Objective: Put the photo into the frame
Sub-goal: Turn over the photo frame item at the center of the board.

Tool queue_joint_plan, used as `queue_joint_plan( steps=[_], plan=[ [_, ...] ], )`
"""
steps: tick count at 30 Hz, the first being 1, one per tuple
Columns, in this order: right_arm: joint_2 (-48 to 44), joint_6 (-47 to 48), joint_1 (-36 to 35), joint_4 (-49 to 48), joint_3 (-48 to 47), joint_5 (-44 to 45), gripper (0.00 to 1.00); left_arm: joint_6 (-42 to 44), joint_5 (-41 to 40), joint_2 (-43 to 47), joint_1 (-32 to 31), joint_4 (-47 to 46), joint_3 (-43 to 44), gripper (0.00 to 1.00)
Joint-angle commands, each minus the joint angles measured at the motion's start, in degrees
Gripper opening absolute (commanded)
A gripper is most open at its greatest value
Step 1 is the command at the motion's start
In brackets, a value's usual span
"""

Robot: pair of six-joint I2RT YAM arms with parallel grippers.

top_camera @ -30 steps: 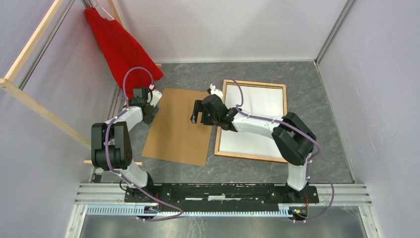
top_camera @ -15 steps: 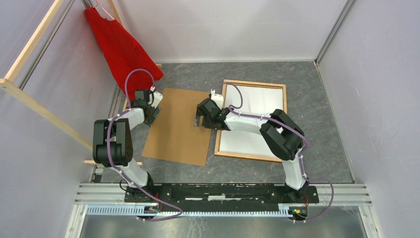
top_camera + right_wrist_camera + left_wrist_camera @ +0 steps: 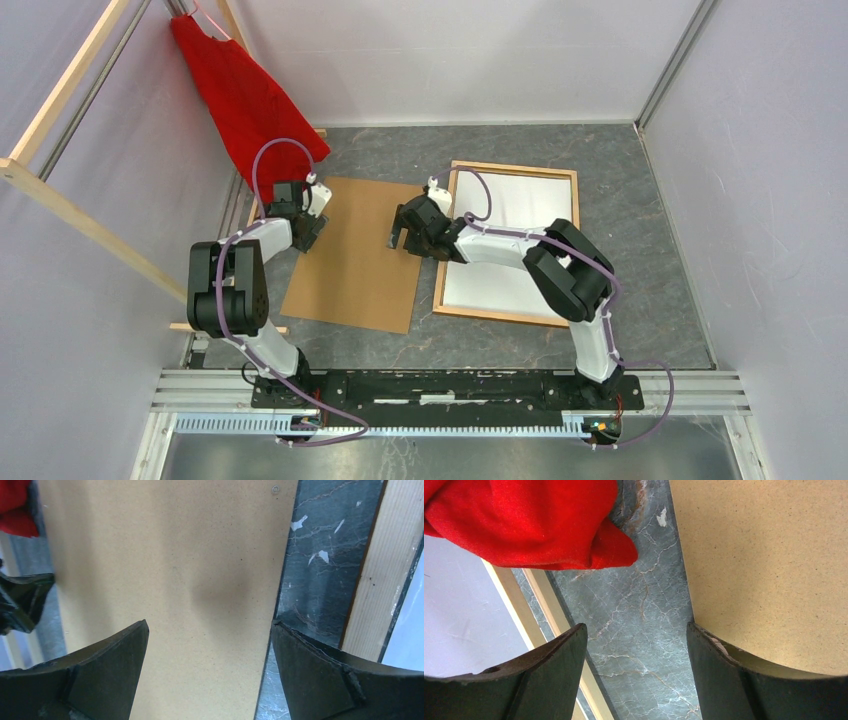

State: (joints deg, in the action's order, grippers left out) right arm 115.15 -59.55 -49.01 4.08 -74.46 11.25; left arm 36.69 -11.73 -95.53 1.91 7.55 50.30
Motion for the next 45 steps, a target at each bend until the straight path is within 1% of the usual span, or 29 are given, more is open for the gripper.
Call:
queue_joint_plan(
  steps=[1, 8, 17, 21, 24, 28, 29, 33, 35, 37, 38, 39, 40, 41, 43, 45],
  plan=[
    [-4.82, -6.02, 0.98, -16.76, 3.43, -9.04, 0.98, -3.73, 9.45, -1.54, -1.21, 7.72, -2.52, 0.80],
    [-9.51, -11.62, 2.18, -32.27, 8.75, -16.37, 0.98, -3.81, 13.27, -1.45, -1.26, 9.86, -2.13, 0.80],
    [-13.38, -18.03, 2.24, -50.13, 13.68, -21.23, 0.98, -3.55, 16.44, -1.54, -1.30, 12.93, -1.21, 0.80],
    [-14.78, -18.77, 2.10, -53.23, 15.10, -21.79, 0.98, -3.03, 16.87, -1.81, -1.25, 13.66, -1.13, 0.80],
    [-14.20, -19.54, 2.14, -53.99, 15.43, -22.98, 0.98, -3.11, 17.68, -1.60, -1.28, 14.13, -0.87, 0.80],
    [-15.00, -18.97, 2.09, -51.00, 17.18, -22.71, 0.98, -3.12, 17.08, -1.28, -1.28, 14.23, -0.70, 0.80],
    [-15.89, -17.92, 2.16, -48.47, 17.47, -22.32, 0.95, -2.95, 16.92, -1.10, -1.23, 14.17, -0.73, 0.80],
    [-19.43, -12.61, 2.50, -32.07, 16.56, -19.72, 0.81, -2.20, 16.72, 0.94, -1.28, 14.44, -0.03, 0.81],
    [-20.81, -10.97, 2.81, -27.31, 16.32, -18.52, 0.70, -2.04, 17.88, 1.95, -1.28, 15.34, 1.15, 0.82],
    [-21.54, -10.09, 3.10, -24.36, 16.15, -17.68, 0.53, -1.98, 19.85, 3.12, -1.23, 16.83, 2.39, 0.82],
    [-21.87, -10.12, 3.27, -22.90, 15.95, -17.35, 0.43, -1.93, 20.81, 3.82, -1.29, 17.65, 2.90, 0.83],
    [-22.08, -10.10, 3.49, -22.16, 15.88, -17.30, 0.32, -1.78, 21.69, 4.61, -2.87, 18.14, 3.28, 0.83],
    [-22.24, -10.06, 3.69, -21.60, 15.77, -17.31, 0.24, -1.48, 22.61, 5.64, -3.30, 18.80, 3.71, 0.84],
    [-22.32, -10.14, 3.81, -20.83, 15.39, -17.23, 0.18, -1.18, 23.72, 6.84, -3.58, 19.51, 4.36, 0.86],
    [-22.15, -9.98, 4.39, -19.07, 14.11, -17.37, 0.11, -0.38, 27.73, 9.84, -4.08, 21.79, 6.33, 0.91],
    [-21.77, -10.38, 5.27, -17.43, 12.41, -17.94, 0.01, 1.18, 33.87, 13.56, -4.32, 25.83, 9.40, 0.93]
  ],
)
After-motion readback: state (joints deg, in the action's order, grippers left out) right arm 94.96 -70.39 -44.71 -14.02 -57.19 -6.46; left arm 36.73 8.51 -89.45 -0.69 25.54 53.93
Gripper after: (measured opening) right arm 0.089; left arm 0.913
